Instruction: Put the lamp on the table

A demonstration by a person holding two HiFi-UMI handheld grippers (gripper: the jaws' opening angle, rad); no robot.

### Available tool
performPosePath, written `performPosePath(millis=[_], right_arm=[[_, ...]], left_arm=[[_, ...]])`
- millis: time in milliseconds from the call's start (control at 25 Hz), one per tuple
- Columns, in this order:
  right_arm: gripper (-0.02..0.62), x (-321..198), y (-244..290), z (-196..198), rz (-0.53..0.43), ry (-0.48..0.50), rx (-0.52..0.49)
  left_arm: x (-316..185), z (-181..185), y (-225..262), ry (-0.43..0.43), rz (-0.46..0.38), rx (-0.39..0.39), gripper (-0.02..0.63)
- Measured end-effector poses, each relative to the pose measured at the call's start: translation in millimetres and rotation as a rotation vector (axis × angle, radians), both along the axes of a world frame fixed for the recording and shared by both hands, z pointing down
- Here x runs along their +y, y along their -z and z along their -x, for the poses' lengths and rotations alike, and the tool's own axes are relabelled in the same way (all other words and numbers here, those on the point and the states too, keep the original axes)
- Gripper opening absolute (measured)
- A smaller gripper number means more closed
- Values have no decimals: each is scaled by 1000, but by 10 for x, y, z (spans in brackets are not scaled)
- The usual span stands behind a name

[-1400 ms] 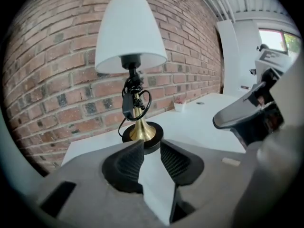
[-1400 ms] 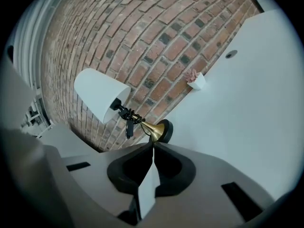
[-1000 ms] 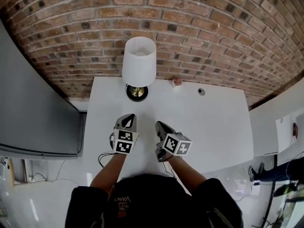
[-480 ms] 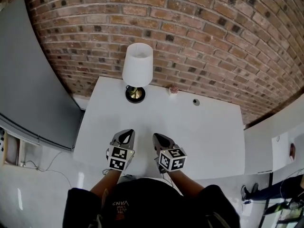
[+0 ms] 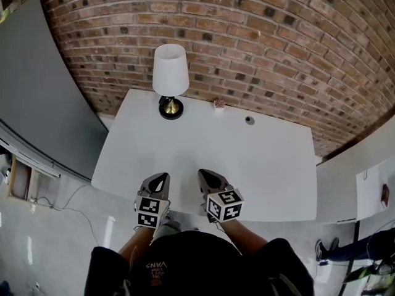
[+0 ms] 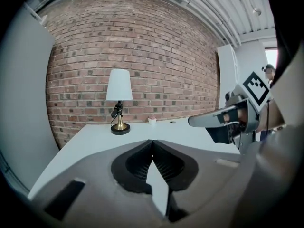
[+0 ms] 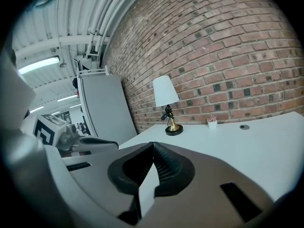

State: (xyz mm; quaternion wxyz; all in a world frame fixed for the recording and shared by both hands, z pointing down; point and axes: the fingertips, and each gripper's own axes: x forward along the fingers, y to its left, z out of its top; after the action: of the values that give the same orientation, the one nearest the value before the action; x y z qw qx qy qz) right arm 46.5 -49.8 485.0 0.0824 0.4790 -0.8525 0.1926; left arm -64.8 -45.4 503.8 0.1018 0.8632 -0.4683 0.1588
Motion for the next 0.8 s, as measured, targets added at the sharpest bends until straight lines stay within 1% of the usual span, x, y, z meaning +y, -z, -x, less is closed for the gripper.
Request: performPosePath(millis=[240, 520, 640, 800], right_arm=[[-2, 390, -85, -136, 15, 30, -3], [-3, 697, -144, -235, 24, 50, 4], [-3, 784, -143, -230, 18, 56, 2], [-3, 856, -124, -249, 6, 66, -1]], left_arm=[[426, -10, 2, 53, -18, -6, 11], [752, -40, 40, 95, -40, -8, 11], [865, -47, 44, 102, -48, -5, 11], [964, -120, 54, 88, -61, -2, 11]])
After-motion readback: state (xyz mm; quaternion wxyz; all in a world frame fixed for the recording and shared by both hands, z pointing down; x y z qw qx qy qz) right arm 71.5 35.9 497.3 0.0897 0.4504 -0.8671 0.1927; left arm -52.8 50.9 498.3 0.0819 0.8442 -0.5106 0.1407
